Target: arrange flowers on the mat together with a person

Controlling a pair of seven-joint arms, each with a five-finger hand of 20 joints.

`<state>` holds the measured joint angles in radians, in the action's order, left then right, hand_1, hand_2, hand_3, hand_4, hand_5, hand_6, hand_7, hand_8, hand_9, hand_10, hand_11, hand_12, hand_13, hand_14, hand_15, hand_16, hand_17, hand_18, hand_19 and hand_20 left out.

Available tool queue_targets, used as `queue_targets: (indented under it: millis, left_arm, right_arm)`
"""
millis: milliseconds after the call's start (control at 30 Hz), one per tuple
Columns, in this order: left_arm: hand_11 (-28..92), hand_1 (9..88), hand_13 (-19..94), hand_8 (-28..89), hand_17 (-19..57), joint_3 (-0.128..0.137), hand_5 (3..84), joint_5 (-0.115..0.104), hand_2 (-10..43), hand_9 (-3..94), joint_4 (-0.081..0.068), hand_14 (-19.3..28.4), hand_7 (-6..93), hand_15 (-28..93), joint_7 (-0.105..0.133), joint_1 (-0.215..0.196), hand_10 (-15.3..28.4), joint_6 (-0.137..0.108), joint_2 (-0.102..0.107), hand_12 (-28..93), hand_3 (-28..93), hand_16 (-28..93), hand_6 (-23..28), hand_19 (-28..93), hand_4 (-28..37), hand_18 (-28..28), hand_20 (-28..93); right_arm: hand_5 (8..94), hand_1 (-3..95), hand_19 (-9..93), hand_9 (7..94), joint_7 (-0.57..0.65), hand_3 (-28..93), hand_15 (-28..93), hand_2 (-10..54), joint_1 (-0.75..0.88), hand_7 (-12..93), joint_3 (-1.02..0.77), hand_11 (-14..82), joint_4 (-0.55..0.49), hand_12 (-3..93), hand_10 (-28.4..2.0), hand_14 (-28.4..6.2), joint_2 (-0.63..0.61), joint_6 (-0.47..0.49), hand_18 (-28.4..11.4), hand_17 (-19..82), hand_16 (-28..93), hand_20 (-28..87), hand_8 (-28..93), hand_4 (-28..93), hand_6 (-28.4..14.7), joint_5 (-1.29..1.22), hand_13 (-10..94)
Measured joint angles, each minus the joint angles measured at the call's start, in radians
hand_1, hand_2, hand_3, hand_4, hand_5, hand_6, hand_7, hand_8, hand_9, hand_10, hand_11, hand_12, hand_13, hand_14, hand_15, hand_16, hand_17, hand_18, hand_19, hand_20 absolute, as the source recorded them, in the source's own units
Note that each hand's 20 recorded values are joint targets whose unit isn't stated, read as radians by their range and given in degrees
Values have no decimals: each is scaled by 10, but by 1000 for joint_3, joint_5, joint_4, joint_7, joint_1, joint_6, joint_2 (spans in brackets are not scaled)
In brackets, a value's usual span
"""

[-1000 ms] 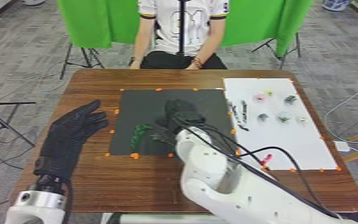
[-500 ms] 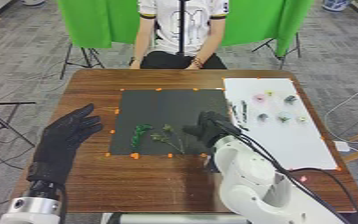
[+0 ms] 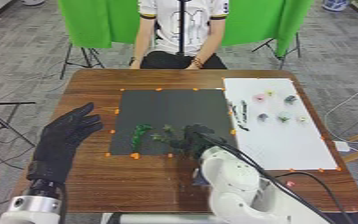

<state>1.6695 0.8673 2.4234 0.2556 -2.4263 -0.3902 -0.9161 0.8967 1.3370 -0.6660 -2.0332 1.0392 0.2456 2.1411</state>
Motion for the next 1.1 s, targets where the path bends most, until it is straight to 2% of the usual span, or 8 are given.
queue_targets:
  millis: [500,767,933,1033,1100]
  left_arm:
    - [283,215,248,-99,-91,0,413,-1,59,376,-4,271,154,541,-2,10,208,3,0,102,789,-107,104,497,-283,217,108]
    - [284,215,247,-100,-91,3,413,-1,59,376,-4,272,153,541,1,0,207,4,-1,102,789,-107,104,497,-283,217,107]
    - [284,215,247,-99,-91,23,413,-2,59,376,-2,272,153,541,6,-20,208,2,-1,101,789,-106,105,498,-283,217,108]
    - [284,215,247,-99,-91,36,412,-4,59,376,-1,272,152,540,18,-32,209,-2,-1,101,788,-107,104,505,-283,221,111]
    - [283,213,247,-99,-91,49,412,-6,60,375,1,272,153,540,30,-42,208,-5,-2,100,785,-107,104,506,-283,221,111]
  right_arm:
    - [827,271,932,925,-7,510,671,141,-59,113,65,347,38,224,-152,-86,50,9,-252,529,198,274,-116,-175,-45,-17,876]
    - [835,268,932,927,3,513,669,142,-63,116,80,345,25,221,-153,-87,35,3,-254,530,196,272,-116,-177,-46,-1,878]
    - [839,265,932,933,11,511,667,143,-39,118,34,341,-15,219,-152,-87,-1,6,-255,534,194,274,-116,-178,-46,-28,882]
    - [839,262,932,927,13,511,665,145,-23,118,2,338,-40,218,-154,-89,-25,11,-256,530,194,275,-117,-177,-45,-64,880]
    - [802,261,932,888,11,507,654,146,-8,107,-22,319,-58,210,-169,-102,-39,12,-258,492,182,197,-108,-171,-52,-83,839]
